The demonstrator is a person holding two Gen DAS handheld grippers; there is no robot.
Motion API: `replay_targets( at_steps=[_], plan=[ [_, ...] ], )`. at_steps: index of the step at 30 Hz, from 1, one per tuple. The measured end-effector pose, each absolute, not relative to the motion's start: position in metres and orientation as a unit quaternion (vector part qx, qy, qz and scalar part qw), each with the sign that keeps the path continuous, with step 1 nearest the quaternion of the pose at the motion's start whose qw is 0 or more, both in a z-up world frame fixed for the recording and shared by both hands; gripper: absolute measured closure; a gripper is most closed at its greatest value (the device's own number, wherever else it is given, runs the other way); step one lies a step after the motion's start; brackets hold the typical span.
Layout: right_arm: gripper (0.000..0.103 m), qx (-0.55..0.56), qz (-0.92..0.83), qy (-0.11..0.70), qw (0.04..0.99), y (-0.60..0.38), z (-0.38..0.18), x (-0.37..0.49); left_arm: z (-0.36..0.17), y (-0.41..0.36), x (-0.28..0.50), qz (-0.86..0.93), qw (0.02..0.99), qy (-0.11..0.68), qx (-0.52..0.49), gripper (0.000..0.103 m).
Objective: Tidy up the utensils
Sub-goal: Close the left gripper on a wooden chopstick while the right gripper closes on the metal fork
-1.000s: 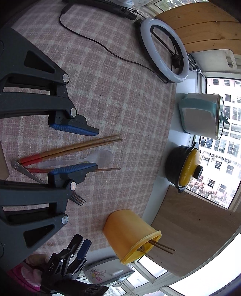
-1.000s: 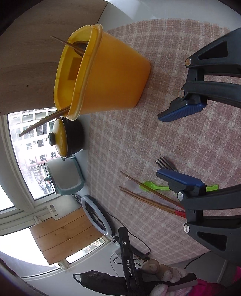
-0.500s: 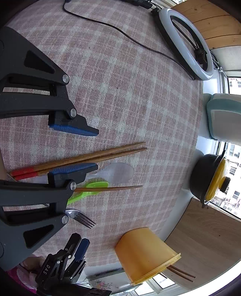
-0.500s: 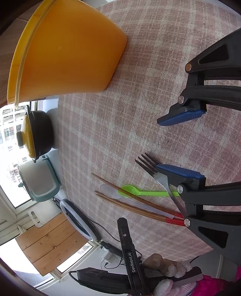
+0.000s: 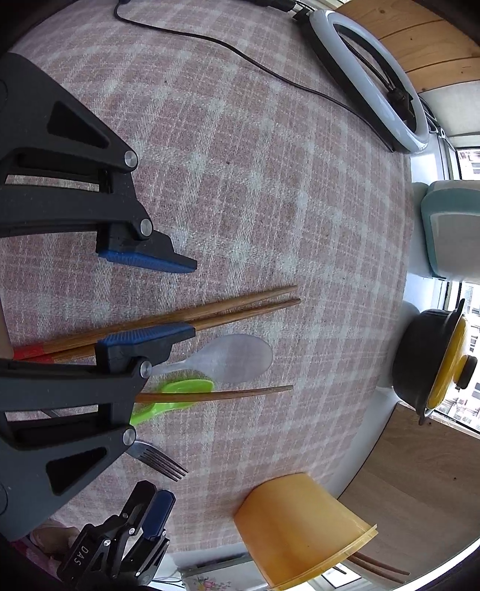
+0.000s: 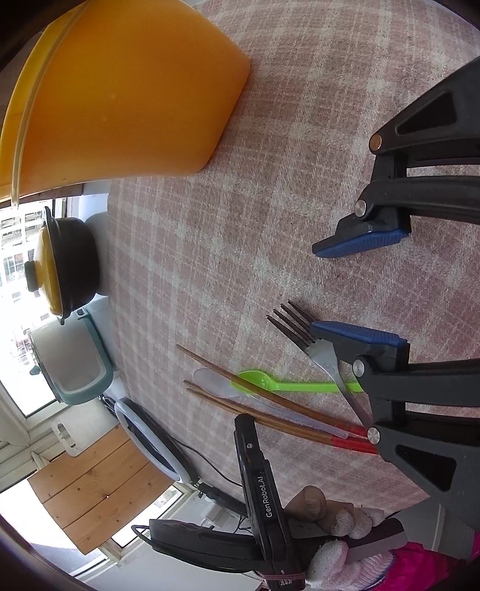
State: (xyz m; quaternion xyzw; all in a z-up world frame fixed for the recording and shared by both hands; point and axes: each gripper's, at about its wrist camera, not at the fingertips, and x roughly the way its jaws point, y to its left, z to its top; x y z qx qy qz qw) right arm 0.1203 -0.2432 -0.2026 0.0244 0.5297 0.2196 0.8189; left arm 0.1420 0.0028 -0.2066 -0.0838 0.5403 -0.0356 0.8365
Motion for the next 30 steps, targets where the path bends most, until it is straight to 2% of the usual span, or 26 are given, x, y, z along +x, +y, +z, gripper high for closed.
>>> replay_targets(
  at_steps=[12,14,19,30],
  plan=[
    [0.068,0.025,0.225,0.532,0.816,-0.235,-0.205,0.126,-0.212,-0.003,0.153,-0.030,0.837,0.544,-0.050,0.076],
    [0.068,0.024,0.226,0.532,0.816,-0.233,-0.206,0.127,-0.212,-0.002,0.157,-0.027,0.838,0.542,-0.048,0.079],
    [0.068,0.027,0.226,0.533,0.815,-0.232,-0.208,0.130,-0.213,0.004,0.168,-0.014,0.841,0.538,-0.052,0.094],
    [0.067,0.028,0.231,0.530,0.815,-0.225,-0.209,0.133,-0.212,0.009,0.169,-0.019,0.843,0.534,-0.057,0.098]
  ],
)
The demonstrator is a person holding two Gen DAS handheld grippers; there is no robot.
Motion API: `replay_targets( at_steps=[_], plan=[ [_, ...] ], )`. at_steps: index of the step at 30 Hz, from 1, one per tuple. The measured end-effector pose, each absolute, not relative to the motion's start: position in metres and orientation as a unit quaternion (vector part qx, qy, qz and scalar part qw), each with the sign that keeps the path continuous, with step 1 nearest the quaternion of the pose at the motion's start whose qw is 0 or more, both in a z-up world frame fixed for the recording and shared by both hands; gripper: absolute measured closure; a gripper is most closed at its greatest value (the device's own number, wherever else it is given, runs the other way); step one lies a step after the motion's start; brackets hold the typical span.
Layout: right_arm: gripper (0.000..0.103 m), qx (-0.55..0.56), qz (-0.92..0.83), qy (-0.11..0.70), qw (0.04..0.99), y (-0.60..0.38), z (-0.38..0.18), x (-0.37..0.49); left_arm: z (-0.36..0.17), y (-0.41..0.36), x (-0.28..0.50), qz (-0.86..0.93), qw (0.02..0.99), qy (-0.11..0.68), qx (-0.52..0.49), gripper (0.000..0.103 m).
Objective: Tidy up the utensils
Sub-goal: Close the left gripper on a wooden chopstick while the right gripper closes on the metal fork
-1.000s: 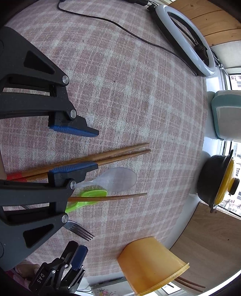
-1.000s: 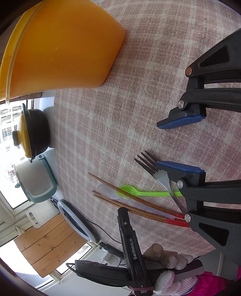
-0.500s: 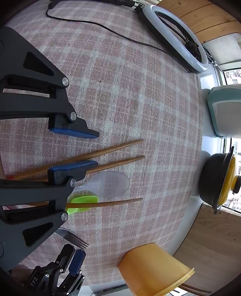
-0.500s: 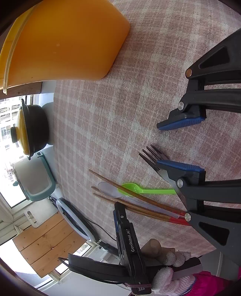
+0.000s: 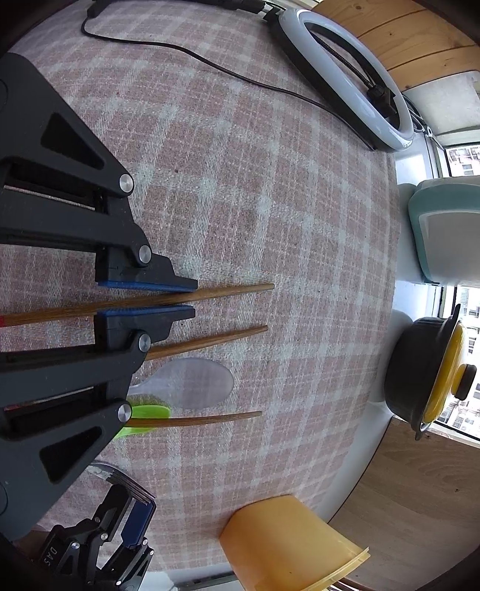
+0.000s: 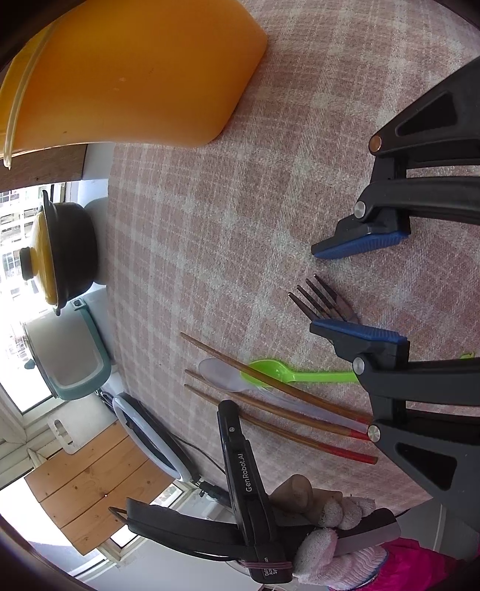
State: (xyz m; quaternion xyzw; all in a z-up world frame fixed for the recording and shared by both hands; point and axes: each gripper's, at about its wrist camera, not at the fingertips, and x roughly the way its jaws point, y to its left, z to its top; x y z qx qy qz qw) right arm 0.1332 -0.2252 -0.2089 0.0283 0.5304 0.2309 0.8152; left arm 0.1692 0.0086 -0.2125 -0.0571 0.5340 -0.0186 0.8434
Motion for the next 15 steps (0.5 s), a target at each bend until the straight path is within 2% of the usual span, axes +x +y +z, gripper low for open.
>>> replay_targets(
  at_steps=[6,13,15],
  plan=[
    [0.067,0.050,0.235,0.533,0.811,-0.2247,-0.2086,0.1322,-0.2122,0.0093,0.1683,-0.022,0.845,0.530,-0.058,0.098],
    [0.080,0.069,0.231,0.536,0.809,-0.2252,-0.2108,0.1328,-0.2118,0.0092,0.1679,-0.025,0.847,0.529,-0.054,0.098],
    [0.088,0.060,0.232,0.536,0.809,-0.2209,-0.2112,0.1322,-0.2118,0.0095,0.1676,-0.026,0.847,0.528,-0.055,0.098]
  ],
)
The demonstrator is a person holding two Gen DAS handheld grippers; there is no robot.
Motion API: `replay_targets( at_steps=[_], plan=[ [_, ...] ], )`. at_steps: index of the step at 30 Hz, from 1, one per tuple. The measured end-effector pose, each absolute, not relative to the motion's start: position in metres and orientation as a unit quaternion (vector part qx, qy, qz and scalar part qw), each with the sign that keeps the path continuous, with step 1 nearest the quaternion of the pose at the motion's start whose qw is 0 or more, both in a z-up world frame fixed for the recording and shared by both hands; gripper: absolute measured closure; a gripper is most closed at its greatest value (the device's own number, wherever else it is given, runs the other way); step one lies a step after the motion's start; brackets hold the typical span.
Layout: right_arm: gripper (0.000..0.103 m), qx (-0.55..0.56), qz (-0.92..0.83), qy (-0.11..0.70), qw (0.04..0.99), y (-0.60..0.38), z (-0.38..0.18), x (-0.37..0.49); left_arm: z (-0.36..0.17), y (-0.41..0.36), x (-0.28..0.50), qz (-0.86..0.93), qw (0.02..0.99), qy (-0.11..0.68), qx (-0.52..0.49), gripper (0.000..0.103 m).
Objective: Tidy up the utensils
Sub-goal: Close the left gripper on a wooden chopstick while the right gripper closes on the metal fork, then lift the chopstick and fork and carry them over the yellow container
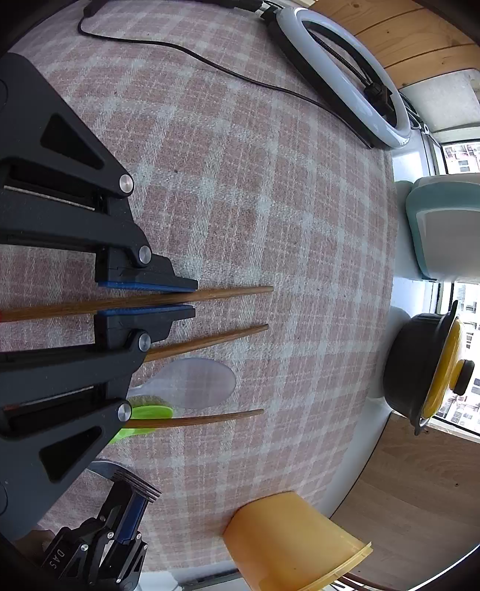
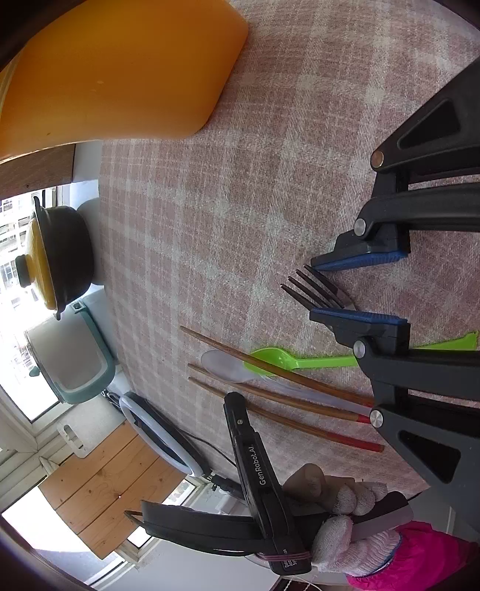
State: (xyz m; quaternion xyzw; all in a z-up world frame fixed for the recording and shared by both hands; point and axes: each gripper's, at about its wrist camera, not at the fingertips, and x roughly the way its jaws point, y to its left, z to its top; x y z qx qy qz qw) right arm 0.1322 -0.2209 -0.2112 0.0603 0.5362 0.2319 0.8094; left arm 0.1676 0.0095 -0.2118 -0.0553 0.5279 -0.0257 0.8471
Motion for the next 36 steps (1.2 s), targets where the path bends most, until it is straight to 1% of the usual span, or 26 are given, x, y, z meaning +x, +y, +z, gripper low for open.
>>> replay_targets(
  at_steps=[1,3,6,7,8,10,14,17,18,20,23,29,36],
  plan=[
    [0.092,0.058,0.233,0.538,0.808,-0.219,-0.212,0.132,-0.212,0.009,0.168,-0.026,0.847,0.528,-0.055,0.098],
    [0.097,0.053,0.234,0.537,0.808,-0.215,-0.212,0.132,-0.212,0.010,0.167,-0.025,0.847,0.528,-0.056,0.099],
    [0.096,0.051,0.239,0.539,0.806,-0.211,-0.212,0.134,-0.211,0.010,0.168,-0.026,0.847,0.528,-0.057,0.099],
    [0.093,0.055,0.241,0.541,0.804,-0.211,-0.211,0.135,-0.211,0.010,0.167,-0.026,0.847,0.528,-0.057,0.099],
    [0.082,0.058,0.240,0.544,0.802,-0.211,-0.211,0.137,-0.211,0.010,0.167,-0.026,0.847,0.528,-0.058,0.099],
    [0.070,0.062,0.233,0.542,0.805,-0.210,-0.210,0.138,-0.211,0.010,0.167,-0.027,0.847,0.527,-0.061,0.099],
    [0.070,0.044,0.211,0.539,0.814,-0.201,-0.209,0.142,-0.211,0.010,0.166,-0.028,0.848,0.526,-0.066,0.099],
    [0.067,0.029,0.209,0.539,0.815,-0.190,-0.209,0.145,-0.211,0.011,0.165,-0.032,0.848,0.525,-0.070,0.099],
    [0.068,0.016,0.207,0.537,0.818,-0.186,-0.208,0.145,-0.211,0.012,0.165,-0.033,0.848,0.525,-0.072,0.099],
    [0.082,0.003,0.203,0.535,0.820,-0.183,-0.209,0.144,-0.211,0.013,0.165,-0.035,0.848,0.524,-0.074,0.099],
    [0.091,0.010,0.208,0.539,0.816,-0.185,-0.209,0.145,-0.211,0.014,0.165,-0.037,0.848,0.523,-0.077,0.099],
    [0.101,0.009,0.214,0.535,0.817,-0.181,-0.204,0.142,-0.210,0.015,0.164,-0.037,0.848,0.521,-0.083,0.099],
    [0.101,-0.025,0.212,0.550,0.807,-0.165,-0.208,0.148,-0.210,0.015,0.165,-0.042,0.848,0.522,-0.080,0.099]
  ],
)
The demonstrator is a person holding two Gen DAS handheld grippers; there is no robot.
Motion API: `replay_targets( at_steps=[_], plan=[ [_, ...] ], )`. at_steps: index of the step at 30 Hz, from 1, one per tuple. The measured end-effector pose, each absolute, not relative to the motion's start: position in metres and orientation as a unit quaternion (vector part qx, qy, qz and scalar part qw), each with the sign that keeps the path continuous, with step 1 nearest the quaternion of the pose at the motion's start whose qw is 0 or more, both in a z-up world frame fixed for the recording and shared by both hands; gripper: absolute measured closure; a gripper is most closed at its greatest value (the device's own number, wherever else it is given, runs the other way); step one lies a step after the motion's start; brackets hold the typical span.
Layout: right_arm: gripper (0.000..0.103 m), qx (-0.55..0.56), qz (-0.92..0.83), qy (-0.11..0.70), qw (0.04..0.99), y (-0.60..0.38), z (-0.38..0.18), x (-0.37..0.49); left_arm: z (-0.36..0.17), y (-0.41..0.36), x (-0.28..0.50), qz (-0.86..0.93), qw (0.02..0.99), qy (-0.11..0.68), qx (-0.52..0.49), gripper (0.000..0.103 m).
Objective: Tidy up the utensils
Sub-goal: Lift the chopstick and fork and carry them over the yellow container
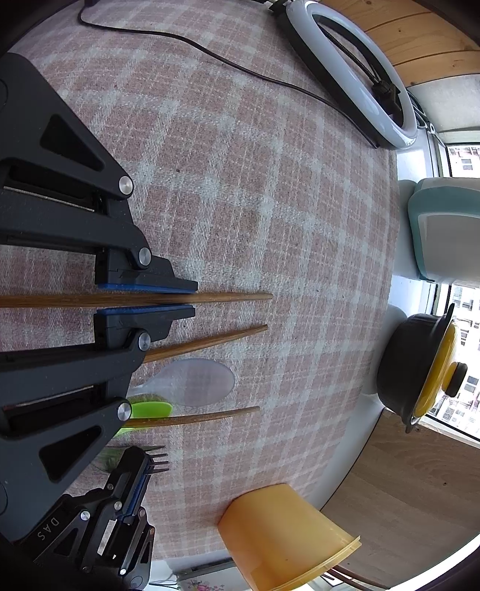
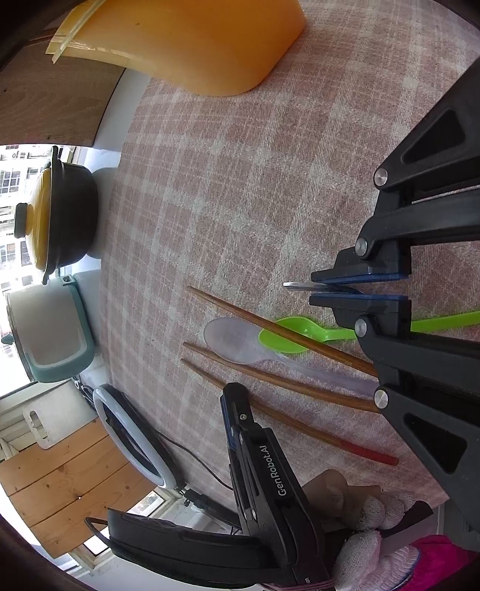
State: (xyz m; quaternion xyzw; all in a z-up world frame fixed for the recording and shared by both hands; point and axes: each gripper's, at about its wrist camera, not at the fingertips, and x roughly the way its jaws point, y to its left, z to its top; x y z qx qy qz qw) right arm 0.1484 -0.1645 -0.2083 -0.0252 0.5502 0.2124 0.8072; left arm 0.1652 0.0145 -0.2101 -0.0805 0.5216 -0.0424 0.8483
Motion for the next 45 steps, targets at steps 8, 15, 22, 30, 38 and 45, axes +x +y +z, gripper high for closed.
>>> replay_targets(
  at_steps=[8,15,22,30,38,45],
  plan=[
    [0.102,-0.008,0.223,0.548,0.806,-0.174,-0.200,0.145,-0.204,0.027,0.157,-0.046,0.843,0.523,-0.119,0.100],
    [0.103,0.019,0.223,0.517,0.826,-0.196,-0.172,0.135,-0.181,0.037,0.144,-0.058,0.850,0.504,-0.144,0.100],
    [0.103,0.020,0.217,0.487,0.845,-0.213,-0.146,0.125,-0.145,0.033,0.133,-0.081,0.865,0.471,-0.153,0.100],
    [0.103,0.031,0.201,0.448,0.870,-0.239,-0.112,0.117,-0.101,0.010,0.124,-0.119,0.883,0.427,-0.155,0.100],
    [0.103,0.037,0.182,0.408,0.894,-0.271,-0.079,0.111,-0.069,-0.029,0.127,-0.154,0.895,0.391,-0.149,0.100],
    [0.103,0.036,0.169,0.379,0.909,-0.303,-0.051,0.105,-0.046,-0.070,0.137,-0.184,0.901,0.366,-0.143,0.100]
  ],
)
